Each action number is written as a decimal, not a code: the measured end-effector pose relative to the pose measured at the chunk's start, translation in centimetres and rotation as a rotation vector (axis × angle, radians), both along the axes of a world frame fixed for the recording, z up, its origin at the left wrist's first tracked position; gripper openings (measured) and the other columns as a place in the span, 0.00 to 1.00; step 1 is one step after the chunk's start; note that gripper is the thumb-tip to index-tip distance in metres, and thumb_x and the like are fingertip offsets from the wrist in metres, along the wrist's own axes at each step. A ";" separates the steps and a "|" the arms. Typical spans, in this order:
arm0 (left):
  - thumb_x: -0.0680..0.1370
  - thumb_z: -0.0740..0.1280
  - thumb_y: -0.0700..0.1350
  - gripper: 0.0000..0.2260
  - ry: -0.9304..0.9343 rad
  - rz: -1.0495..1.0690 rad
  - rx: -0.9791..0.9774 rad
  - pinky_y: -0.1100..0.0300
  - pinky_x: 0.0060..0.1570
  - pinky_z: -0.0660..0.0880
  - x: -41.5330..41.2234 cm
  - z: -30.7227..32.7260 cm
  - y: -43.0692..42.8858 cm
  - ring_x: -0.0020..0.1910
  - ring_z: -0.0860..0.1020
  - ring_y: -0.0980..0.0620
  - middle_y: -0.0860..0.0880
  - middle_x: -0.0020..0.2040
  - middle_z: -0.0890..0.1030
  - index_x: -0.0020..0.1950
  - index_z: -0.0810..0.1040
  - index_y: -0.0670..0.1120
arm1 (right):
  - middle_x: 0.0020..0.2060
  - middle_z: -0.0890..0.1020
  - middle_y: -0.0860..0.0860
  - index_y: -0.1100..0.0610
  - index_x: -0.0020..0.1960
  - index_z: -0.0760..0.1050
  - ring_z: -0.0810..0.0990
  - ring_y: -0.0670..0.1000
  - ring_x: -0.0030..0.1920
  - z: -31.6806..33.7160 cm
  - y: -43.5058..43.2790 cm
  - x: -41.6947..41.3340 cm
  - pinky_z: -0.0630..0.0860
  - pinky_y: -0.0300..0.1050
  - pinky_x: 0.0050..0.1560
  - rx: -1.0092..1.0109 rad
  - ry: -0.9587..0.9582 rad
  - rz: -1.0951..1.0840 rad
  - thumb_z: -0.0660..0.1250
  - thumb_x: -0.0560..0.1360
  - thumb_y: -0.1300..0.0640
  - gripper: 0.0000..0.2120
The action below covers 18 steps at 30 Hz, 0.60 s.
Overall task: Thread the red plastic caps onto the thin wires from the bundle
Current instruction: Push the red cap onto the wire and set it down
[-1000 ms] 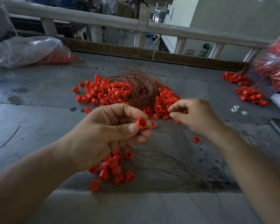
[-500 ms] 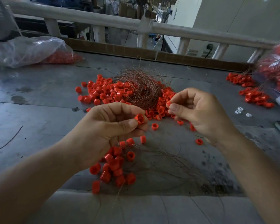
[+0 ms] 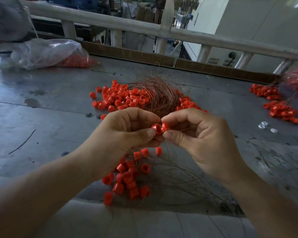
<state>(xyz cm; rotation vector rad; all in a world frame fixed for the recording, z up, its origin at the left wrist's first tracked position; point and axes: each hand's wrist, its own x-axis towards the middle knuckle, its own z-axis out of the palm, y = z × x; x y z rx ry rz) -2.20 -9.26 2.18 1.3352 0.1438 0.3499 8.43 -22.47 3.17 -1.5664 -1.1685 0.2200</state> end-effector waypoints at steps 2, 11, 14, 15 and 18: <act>0.61 0.67 0.37 0.08 0.008 0.017 0.022 0.65 0.34 0.78 0.0 0.1 -0.1 0.34 0.83 0.51 0.44 0.35 0.83 0.37 0.82 0.45 | 0.38 0.82 0.47 0.48 0.43 0.78 0.82 0.44 0.40 -0.1 -0.1 -0.2 0.78 0.37 0.43 -0.006 0.002 0.003 0.70 0.63 0.56 0.09; 0.61 0.68 0.39 0.07 0.018 0.046 0.126 0.65 0.35 0.78 0.1 -0.2 -0.2 0.34 0.83 0.51 0.45 0.35 0.83 0.37 0.82 0.46 | 0.39 0.82 0.45 0.45 0.44 0.77 0.81 0.44 0.39 -0.2 -0.2 -0.2 0.79 0.39 0.42 -0.036 -0.163 -0.055 0.73 0.65 0.62 0.14; 0.62 0.67 0.39 0.09 0.020 0.031 0.147 0.66 0.35 0.77 0.2 -0.2 -0.2 0.35 0.83 0.52 0.46 0.35 0.84 0.38 0.84 0.48 | 0.39 0.81 0.44 0.45 0.45 0.78 0.81 0.43 0.39 -0.3 -0.2 -0.3 0.79 0.37 0.41 -0.039 -0.216 -0.074 0.73 0.64 0.60 0.13; 0.62 0.67 0.39 0.09 0.022 0.026 0.146 0.66 0.35 0.77 0.3 -0.2 -0.3 0.35 0.83 0.52 0.46 0.35 0.84 0.38 0.84 0.49 | 0.39 0.81 0.44 0.46 0.45 0.78 0.81 0.42 0.38 -0.3 -0.2 -0.3 0.79 0.37 0.41 -0.038 -0.225 -0.076 0.73 0.64 0.61 0.14; 0.62 0.67 0.39 0.10 0.025 0.010 0.158 0.66 0.35 0.77 0.3 -0.2 -0.3 0.35 0.83 0.52 0.46 0.35 0.84 0.39 0.84 0.49 | 0.38 0.82 0.45 0.48 0.46 0.79 0.81 0.42 0.38 -0.4 -0.3 -0.3 0.78 0.36 0.40 -0.043 -0.235 -0.078 0.74 0.64 0.62 0.14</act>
